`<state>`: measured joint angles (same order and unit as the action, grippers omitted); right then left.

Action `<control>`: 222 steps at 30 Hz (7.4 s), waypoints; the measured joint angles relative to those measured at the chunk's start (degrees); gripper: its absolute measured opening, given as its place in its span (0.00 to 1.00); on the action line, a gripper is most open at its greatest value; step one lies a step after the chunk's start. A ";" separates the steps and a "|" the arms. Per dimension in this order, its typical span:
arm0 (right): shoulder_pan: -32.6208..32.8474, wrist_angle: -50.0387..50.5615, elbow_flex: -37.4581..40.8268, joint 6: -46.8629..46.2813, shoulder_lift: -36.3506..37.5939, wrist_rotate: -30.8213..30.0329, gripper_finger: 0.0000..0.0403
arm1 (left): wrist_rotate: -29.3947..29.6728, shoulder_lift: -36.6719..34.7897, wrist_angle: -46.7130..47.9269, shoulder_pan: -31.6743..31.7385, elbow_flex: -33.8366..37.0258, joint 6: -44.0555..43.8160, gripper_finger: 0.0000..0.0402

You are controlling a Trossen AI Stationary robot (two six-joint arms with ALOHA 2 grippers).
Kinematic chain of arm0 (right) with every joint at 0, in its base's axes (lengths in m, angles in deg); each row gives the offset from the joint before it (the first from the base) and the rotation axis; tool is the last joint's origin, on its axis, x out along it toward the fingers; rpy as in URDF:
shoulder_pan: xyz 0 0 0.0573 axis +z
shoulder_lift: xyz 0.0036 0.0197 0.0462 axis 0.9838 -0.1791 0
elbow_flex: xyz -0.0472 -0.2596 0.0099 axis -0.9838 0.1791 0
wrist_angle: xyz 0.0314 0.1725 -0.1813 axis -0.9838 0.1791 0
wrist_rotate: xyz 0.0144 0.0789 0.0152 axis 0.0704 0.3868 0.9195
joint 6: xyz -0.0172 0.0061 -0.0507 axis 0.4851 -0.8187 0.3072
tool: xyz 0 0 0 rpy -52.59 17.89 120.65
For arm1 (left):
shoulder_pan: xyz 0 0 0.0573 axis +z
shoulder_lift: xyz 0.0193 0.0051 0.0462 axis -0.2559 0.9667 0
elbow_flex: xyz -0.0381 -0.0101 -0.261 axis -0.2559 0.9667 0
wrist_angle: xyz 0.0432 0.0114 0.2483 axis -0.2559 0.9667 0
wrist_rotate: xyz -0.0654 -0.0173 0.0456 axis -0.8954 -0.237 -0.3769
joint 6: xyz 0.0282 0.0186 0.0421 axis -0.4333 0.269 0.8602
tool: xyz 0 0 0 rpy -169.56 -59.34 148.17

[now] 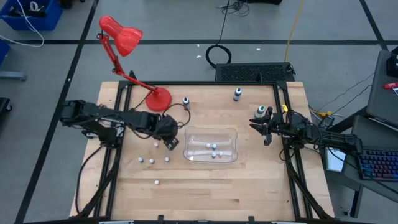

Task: Pick & Place food coloring
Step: Put the top small red food coloring bottle into the transparent bin

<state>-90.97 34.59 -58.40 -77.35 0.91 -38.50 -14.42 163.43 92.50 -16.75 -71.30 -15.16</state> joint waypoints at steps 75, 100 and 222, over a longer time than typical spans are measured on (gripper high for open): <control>0.00 0.00 0.01 0.00 -0.02 -0.01 0.22 | -1.40 10.69 -2.13 2.59 2.93 1.50 0.37; -0.02 0.00 0.00 0.00 -0.02 0.00 0.22 | -2.88 10.71 -3.60 3.98 2.93 4.05 0.32; -0.02 0.00 0.01 0.02 -0.02 0.01 0.22 | -3.58 35.71 5.86 -2.24 -38.38 28.93 0.14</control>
<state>-91.00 34.59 -58.39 -77.33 0.89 -38.49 -17.99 199.15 98.36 -18.99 -109.68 13.77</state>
